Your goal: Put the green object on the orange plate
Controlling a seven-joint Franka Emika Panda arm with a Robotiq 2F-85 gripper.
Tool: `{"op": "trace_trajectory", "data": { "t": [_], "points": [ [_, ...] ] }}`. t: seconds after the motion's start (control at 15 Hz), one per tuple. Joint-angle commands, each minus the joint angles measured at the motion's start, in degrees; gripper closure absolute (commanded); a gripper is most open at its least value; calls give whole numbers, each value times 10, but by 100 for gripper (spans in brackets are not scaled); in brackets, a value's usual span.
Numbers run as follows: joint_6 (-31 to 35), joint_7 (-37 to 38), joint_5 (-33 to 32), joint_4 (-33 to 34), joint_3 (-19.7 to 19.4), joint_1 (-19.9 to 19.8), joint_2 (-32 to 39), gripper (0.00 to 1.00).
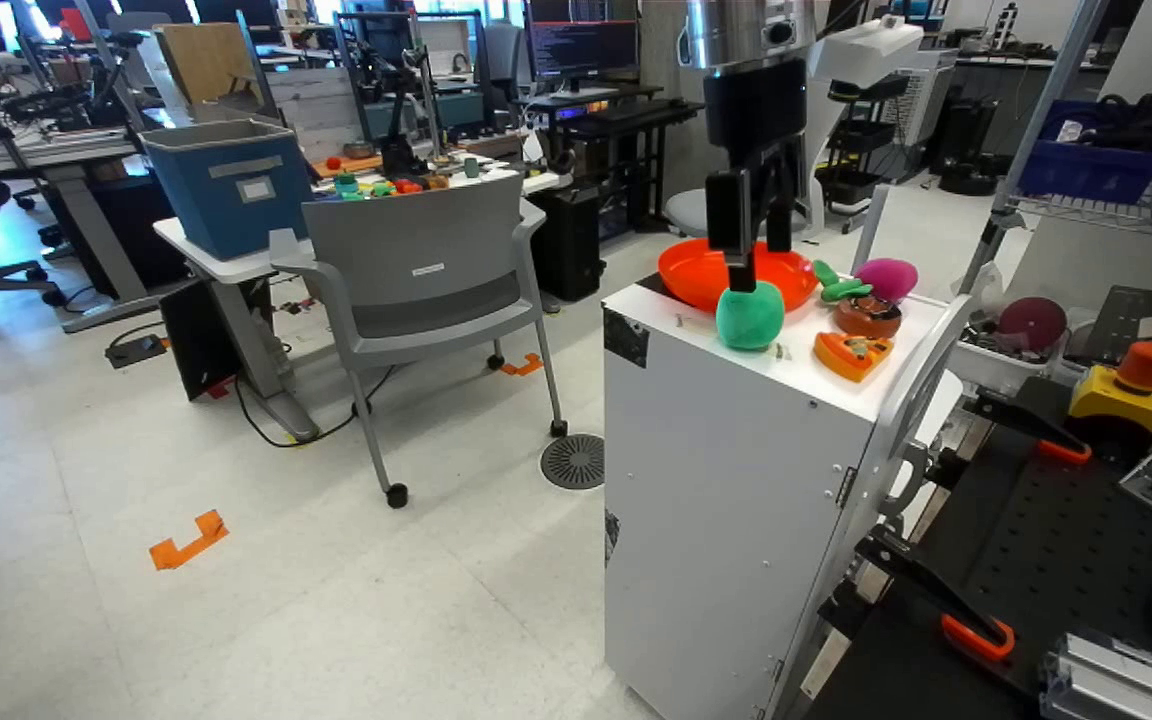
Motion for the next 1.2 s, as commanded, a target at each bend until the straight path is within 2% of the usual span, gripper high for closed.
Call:
{"op": "trace_trajectory", "data": {
  "t": [0.0,0.33,1.13],
  "points": [
    [-4,-9,6,13,2,-1,8,0],
    [-7,-8,4,15,1,-1,9,0],
    [-102,-1,2,64,0,1,49,0]
  ]
}}
